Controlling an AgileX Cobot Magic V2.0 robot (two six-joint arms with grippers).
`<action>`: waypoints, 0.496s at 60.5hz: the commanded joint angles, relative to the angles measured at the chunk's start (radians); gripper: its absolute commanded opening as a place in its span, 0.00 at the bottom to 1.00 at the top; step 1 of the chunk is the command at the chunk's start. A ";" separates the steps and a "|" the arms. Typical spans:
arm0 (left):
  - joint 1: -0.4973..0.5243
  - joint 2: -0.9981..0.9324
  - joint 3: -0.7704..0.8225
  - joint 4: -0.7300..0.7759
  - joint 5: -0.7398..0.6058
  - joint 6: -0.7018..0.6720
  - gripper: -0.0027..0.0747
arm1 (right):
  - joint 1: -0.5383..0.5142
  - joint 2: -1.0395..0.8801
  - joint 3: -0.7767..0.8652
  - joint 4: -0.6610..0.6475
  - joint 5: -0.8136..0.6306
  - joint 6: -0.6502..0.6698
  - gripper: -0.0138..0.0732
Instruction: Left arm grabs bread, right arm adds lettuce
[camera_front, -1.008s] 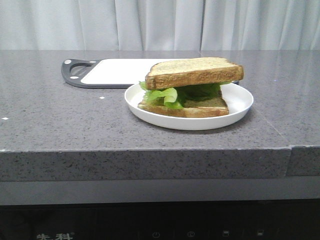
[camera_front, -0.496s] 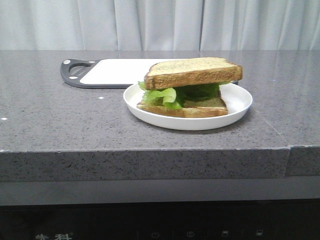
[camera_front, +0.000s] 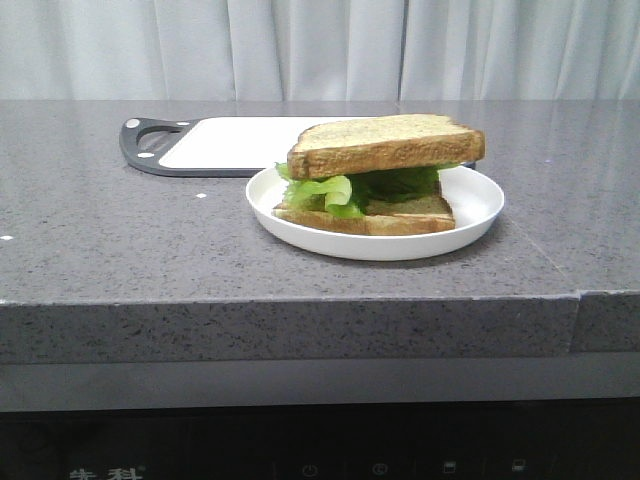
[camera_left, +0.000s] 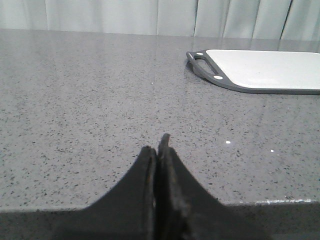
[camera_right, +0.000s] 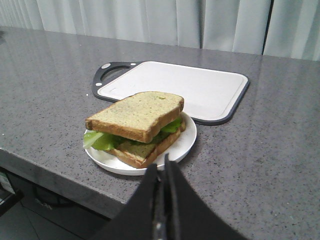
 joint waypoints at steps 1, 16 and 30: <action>0.003 -0.018 0.004 -0.009 -0.092 -0.008 0.01 | -0.007 0.011 -0.026 -0.004 -0.076 0.000 0.09; 0.003 -0.018 0.004 -0.009 -0.092 -0.008 0.01 | -0.007 0.011 -0.026 -0.004 -0.076 0.000 0.09; 0.003 -0.018 0.004 -0.009 -0.092 -0.008 0.01 | -0.041 -0.002 0.038 -0.045 -0.170 0.000 0.09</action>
